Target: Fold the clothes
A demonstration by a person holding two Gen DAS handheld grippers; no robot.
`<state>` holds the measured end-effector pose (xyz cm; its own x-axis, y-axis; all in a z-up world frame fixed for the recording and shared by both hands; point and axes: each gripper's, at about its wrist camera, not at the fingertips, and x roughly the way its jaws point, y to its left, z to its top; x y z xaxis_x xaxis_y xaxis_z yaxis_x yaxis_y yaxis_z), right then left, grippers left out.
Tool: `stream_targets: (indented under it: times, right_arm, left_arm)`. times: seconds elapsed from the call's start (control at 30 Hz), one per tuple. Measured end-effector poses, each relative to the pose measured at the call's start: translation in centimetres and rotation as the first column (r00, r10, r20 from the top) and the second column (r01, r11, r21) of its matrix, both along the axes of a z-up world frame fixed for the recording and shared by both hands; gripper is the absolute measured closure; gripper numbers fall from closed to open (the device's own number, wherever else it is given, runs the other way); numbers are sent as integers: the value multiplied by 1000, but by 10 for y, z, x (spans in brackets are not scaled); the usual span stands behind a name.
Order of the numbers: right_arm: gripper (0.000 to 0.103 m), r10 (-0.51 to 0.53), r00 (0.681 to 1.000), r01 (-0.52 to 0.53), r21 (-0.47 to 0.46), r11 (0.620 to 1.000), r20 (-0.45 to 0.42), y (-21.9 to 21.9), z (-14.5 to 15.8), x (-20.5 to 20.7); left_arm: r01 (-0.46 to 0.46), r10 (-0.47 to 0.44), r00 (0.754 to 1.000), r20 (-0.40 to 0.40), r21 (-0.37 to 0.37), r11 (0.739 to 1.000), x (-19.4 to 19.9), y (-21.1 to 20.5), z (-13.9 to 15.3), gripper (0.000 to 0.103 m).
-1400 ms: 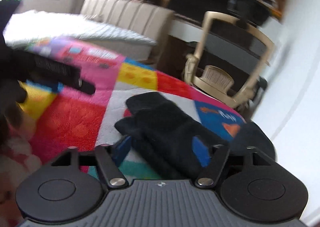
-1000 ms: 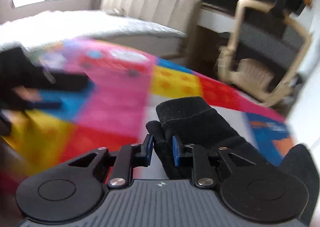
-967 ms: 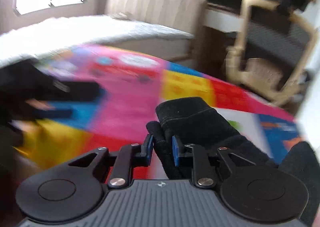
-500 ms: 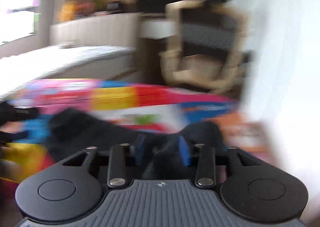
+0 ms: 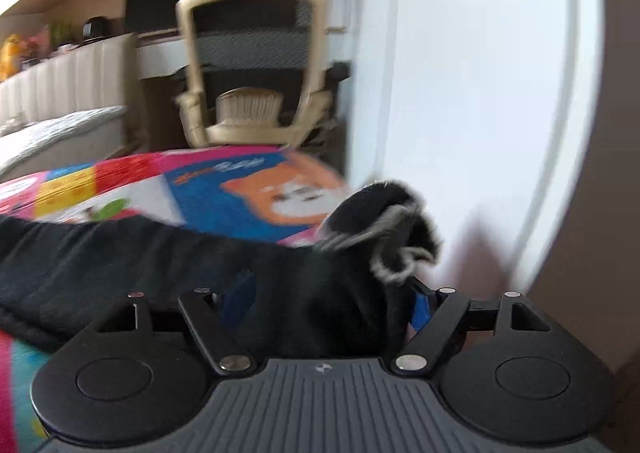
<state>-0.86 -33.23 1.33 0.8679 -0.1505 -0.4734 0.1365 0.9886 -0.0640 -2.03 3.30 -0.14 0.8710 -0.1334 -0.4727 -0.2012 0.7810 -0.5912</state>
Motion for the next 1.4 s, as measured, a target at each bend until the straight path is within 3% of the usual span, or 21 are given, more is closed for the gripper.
stream_targets:
  times: [0.13, 0.27, 0.33, 0.5, 0.57, 0.63, 0.7, 0.8, 0.87, 0.9, 1.0, 1.07, 1.13, 1.17, 1.27, 1.3, 1.4]
  right_arm:
    - [26, 204, 979, -204, 4, 979, 18, 23, 13, -9]
    - [33, 399, 916, -399, 4, 917, 36, 46, 26, -17]
    - [42, 516, 856, -516, -9, 856, 14, 70, 28, -19]
    - [39, 735, 673, -738, -126, 663, -82, 157, 5, -13]
    - [36, 751, 644, -764, -170, 622, -146, 187, -7, -2]
    - [48, 764, 621, -783, -184, 594, -174, 206, -16, 9]
    - [78, 783, 599, -799, -188, 571, -168, 218, -18, 12]
    - [92, 792, 587, -807, -201, 556, -168, 239, -15, 12]
    - [96, 811, 562, -824, -188, 534, -162, 252, -12, 7]
    - [103, 831, 533, -844, -173, 509, -158, 254, -7, 3]
    - [103, 895, 420, -906, -121, 405, -152, 274, 0, -16]
    - [103, 915, 384, -917, -167, 361, -127, 282, 3, -33]
    - [100, 910, 402, -900, -224, 373, -98, 281, 3, -37]
    - [91, 899, 427, -887, -240, 394, -103, 277, 2, -34]
    - [33, 854, 503, -844, -293, 450, -136, 261, -5, -23]
    - [30, 836, 528, -828, -311, 467, -149, 256, -7, -19]
    - [33, 810, 551, -815, -337, 472, -201, 246, -20, -5]
  left_arm:
    - [9, -9, 1000, -12, 26, 1000, 0, -6, 3, 0]
    - [15, -12, 999, -35, 84, 996, 5, -13, 8, 0]
    - [31, -26, 999, -46, 97, 995, 4, -13, 10, 0]
    - [46, -39, 998, -55, 127, 991, -13, -6, 19, 0]
    - [24, -20, 999, -25, 153, 988, -30, 1, 26, 0]
    - [10, -9, 1000, -3, 168, 986, -44, 9, 32, 0]
    - [-3, 1, 1000, 11, 176, 984, -55, 19, 36, 0]
    - [-34, 29, 999, 27, 184, 982, -71, 35, 40, 0]
    - [-69, 64, 997, 30, 176, 982, -76, 46, 39, 0]
    - [-89, 85, 996, 31, 163, 983, -77, 52, 38, 0]
    - [-149, 145, 989, 37, 112, 983, -79, 69, 36, 0]
    - [-180, 176, 983, 51, 97, 979, -83, 75, 37, 0]
    - [-192, 187, 981, 54, 103, 976, -84, 78, 40, 0]
    - [-189, 185, 981, 52, 108, 976, -84, 78, 40, 0]
    - [-150, 147, 989, 33, 128, 980, -81, 72, 39, 0]
    - [-131, 128, 991, 27, 134, 982, -79, 68, 38, 0]
    - [-90, 87, 996, 25, 122, 988, -71, 57, 32, 0]
